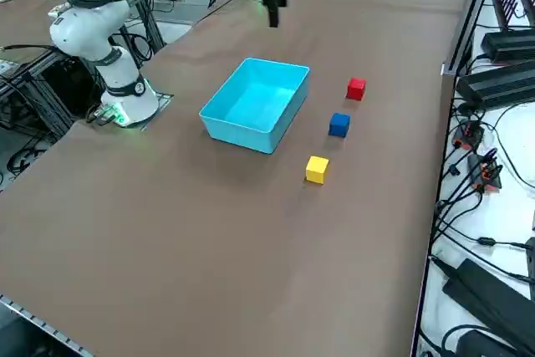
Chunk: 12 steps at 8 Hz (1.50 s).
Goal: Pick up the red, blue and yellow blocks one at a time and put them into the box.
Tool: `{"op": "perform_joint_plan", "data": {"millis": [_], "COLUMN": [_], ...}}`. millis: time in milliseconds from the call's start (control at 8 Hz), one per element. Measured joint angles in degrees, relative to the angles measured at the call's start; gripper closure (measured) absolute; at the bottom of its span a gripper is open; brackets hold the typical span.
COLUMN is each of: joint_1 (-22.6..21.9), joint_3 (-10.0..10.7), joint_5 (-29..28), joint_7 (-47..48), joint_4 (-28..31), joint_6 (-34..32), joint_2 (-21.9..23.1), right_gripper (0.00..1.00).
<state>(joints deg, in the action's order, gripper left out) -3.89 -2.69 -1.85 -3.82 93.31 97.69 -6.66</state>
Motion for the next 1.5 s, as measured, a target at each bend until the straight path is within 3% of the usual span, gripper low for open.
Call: {"op": "perform_joint_plan", "data": {"millis": [375,625,1000,1250,1500], "joint_1": [-7.5,-10.6,-13.6,-14.8,-15.8], "joint_3": [-0.3,-0.3,-0.3,0.0,0.1], "joint_5": [-0.1,-0.1,0.2,2.0,8.2], "joint_7": [2.4,6.5,12.9,15.1,20.6], "joint_4": [-6.2,-7.7,-8.1,-9.1,-12.5], "joint_6": [8.5,16.0,29.2,32.9,33.5], "joint_2": [-13.8,-20.5,-28.0,-32.0,-36.4], "right_gripper": [0.0,0.0,0.0,0.0,0.0]}}
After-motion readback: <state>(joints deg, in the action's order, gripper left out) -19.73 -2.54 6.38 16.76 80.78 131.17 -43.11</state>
